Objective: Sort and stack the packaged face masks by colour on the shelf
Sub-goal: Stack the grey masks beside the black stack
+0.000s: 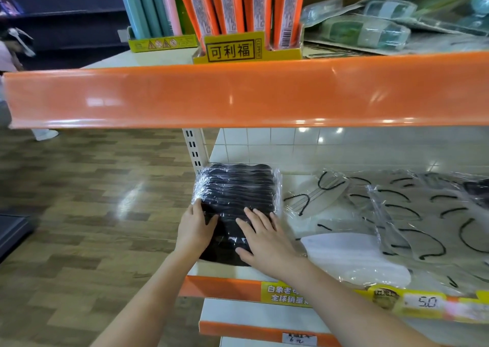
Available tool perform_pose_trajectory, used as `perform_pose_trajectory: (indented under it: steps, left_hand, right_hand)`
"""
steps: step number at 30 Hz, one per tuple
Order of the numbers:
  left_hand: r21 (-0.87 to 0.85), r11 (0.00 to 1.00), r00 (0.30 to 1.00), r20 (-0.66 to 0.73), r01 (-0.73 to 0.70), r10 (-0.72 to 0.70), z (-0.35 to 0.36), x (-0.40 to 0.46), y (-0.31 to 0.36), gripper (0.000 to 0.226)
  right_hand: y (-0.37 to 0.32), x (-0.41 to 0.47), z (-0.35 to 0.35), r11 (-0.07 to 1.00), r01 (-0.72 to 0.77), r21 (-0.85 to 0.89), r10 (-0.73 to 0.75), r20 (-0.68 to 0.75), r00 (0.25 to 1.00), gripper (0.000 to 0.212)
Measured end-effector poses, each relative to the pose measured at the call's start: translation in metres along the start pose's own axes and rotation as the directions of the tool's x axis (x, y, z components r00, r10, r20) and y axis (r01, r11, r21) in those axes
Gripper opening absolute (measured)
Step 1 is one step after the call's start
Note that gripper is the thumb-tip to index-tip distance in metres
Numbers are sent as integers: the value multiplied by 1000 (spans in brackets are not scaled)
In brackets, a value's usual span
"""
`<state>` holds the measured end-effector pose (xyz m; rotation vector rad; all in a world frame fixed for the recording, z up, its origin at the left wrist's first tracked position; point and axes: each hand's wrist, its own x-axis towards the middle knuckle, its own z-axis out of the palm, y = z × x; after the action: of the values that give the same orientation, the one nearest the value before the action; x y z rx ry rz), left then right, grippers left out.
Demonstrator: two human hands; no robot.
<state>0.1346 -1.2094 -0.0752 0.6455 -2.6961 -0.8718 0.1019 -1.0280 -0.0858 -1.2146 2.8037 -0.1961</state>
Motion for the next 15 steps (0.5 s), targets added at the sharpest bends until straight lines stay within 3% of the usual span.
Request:
perform_pose_trajectory:
  steps: [3, 6, 12, 15]
  left_hand:
    - [146, 989, 999, -2, 36, -36, -4, 3, -4, 48]
    - [348, 937, 996, -86, 7, 24, -6, -1, -2, 42]
    - [403, 877, 934, -127, -260, 335, 8, -18, 24, 28]
    - [401, 853, 913, -88, -333, 398, 20, -29, 42, 20]
  right_hand:
    - [2, 1, -3, 1000, 10, 12, -10, -5, 1000, 65]
    - [3, 1, -8, 999, 14, 36, -13, -30, 999, 62]
    - [9, -11, -22, 998, 13, 68, -1, -175, 985, 51]
    - [21, -22, -28, 997, -13, 75, 31, -246, 969, 47]
